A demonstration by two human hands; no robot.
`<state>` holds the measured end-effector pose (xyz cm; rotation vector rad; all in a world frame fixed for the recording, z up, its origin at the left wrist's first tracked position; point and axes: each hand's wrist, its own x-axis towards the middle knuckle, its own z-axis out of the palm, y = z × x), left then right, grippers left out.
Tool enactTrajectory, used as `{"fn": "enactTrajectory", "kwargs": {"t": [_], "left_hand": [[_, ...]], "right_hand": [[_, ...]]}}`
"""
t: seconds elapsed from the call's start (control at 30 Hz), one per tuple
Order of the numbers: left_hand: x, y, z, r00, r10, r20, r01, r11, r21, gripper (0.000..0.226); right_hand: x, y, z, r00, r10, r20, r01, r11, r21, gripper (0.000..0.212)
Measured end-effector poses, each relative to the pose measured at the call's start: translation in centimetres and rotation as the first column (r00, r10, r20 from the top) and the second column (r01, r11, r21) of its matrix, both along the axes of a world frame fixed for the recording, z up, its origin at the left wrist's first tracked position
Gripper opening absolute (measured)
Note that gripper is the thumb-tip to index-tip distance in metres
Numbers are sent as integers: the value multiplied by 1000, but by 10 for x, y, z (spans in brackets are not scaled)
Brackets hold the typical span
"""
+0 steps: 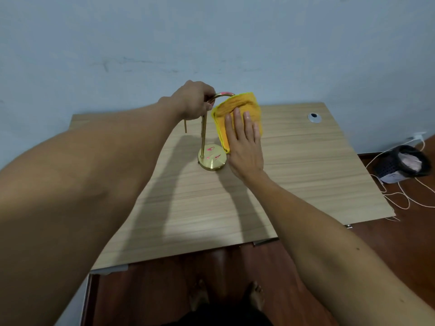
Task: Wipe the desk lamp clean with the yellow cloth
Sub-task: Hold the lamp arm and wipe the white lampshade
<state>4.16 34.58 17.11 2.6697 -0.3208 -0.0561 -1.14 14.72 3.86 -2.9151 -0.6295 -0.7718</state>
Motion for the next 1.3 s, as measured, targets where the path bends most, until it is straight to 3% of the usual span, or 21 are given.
{"fn": "enactTrajectory", "kwargs": {"t": [0.1,0.4,0.63,0.87,1.03,1.13,1.3], "left_hand": [[1,-2,1,1000,-16,16,16,1000,22,8],[3,-1,0,1000,-2,9,1,1000,24,7],[2,-4,2,1000,-6,1,6,999,39,5],[2,-2,-1,1000,19,-11,-19,1000,10,12],[2,-5,3,1000,22,-8,-22,999,27,9],[1,-6,4,1000,19,-14,-18,999,34,10],[1,-3,3,999,20,-26,-20,1000,20,7]], "right_hand": [[18,-8,9,984,165,62,-147,963,-225,59],[15,-26,17,969,247,-4,-220,855,-469,58],[36,30,46,992,108,-62,-124,810,-574,57],[11,-28,20,970,219,-108,-240,775,-585,63],[24,-5,35,976,214,-30,-200,846,-494,59],[28,3,40,979,177,-97,-201,839,-506,60],[19,-21,16,951,257,-170,-308,781,-543,61]]}}
